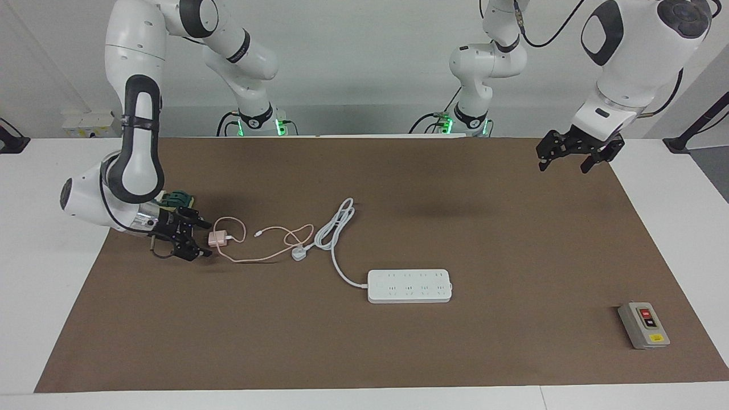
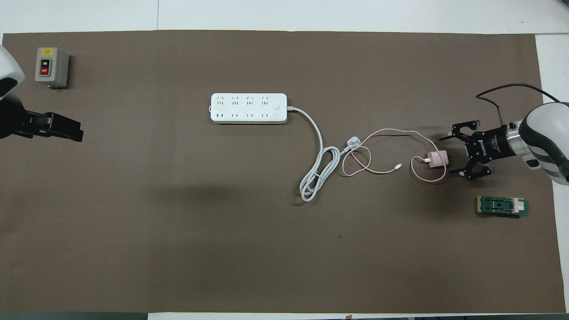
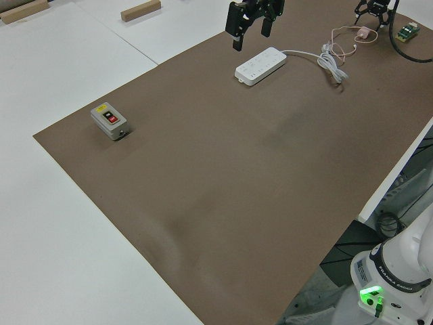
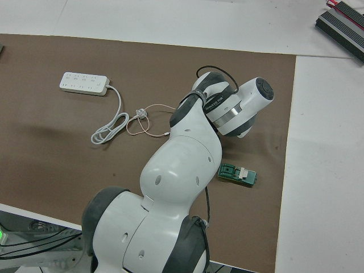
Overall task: Plug charger into power strip
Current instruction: 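Reach the right gripper toward the pink charger and open it, then close the right gripper on the pink charger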
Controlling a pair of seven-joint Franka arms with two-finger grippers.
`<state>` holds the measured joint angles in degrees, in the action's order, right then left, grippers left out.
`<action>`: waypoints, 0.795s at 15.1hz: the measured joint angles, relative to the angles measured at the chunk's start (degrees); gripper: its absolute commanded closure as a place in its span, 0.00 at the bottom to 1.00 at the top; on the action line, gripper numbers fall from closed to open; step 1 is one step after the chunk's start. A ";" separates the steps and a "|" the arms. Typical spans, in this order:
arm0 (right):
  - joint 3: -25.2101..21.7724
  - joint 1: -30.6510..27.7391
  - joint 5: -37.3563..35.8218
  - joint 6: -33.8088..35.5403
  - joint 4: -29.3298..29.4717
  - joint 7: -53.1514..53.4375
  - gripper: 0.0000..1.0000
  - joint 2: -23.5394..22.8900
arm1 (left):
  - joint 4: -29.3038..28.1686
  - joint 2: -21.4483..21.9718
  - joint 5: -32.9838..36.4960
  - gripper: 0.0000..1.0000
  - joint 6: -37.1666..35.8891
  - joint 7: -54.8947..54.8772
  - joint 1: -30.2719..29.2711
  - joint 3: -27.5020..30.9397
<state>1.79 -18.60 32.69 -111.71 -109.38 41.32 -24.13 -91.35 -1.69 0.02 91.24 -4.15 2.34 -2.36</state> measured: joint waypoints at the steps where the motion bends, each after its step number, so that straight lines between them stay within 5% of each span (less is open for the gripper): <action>1: 0.00 0.14 0.00 -0.35 -0.20 0.00 0.00 -0.07 | 0.00 0.00 0.00 0.00 0.00 0.00 0.00 0.00; 7: -0.09 0.12 0.01 -0.67 -0.60 0.00 0.51 -0.23 | 0.00 0.00 0.00 0.00 0.00 0.00 0.00 0.00; 10: -0.09 0.07 0.27 -0.65 -0.56 -0.06 1.00 0.31 | 0.00 0.00 0.00 0.00 0.00 0.00 0.00 0.00; 12: -0.08 0.10 0.27 -0.74 -0.68 -0.40 1.00 0.30 | 0.00 0.00 0.00 0.00 0.00 0.00 0.00 0.00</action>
<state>1.70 -18.50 32.96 -112.45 -110.06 40.92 -23.84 -91.35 -1.69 0.02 91.23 -4.15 2.34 -2.36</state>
